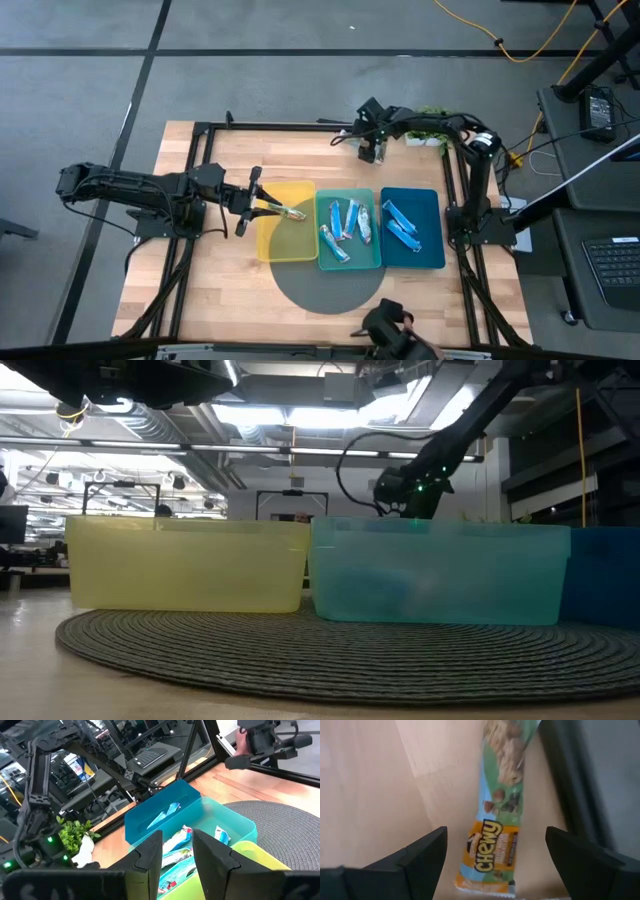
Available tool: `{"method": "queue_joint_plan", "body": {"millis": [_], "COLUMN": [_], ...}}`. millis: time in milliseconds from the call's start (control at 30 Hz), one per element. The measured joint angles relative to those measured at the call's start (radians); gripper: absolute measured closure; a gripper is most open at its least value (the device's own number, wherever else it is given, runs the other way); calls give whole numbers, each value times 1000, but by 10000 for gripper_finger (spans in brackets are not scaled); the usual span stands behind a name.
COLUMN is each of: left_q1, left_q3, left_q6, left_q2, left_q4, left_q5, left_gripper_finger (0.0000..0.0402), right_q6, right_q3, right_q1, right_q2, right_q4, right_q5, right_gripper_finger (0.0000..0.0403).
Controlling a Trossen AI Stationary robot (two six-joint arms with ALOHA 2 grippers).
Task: Pick and place Granola Bars by type
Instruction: Put the yellow granola bar into the yellow bin
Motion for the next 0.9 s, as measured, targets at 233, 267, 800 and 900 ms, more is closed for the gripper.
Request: {"method": "queue_joint_plan", "body": {"millis": [233,267,800,900], "left_q1": [0,0,0,0], "left_q3": [0,0,0,0], "left_q6": [0,-1,-7,-9], "left_q2": [0,0,0,0], "left_q4": [0,0,-1,-1], "left_q5": [0,0,0,0], "left_gripper_finger": [302,302,302,302], "right_q6": [3,3,6,7], "right_q3": [0,0,0,-1], "right_q1": [-1,-1,-2,-2], "right_q2": [31,31,32,32], "right_q4": [26,27,22,22], "right_q5": [-4,-4,-69,-71], "right_gripper_finger": [67,70,255,286]}}
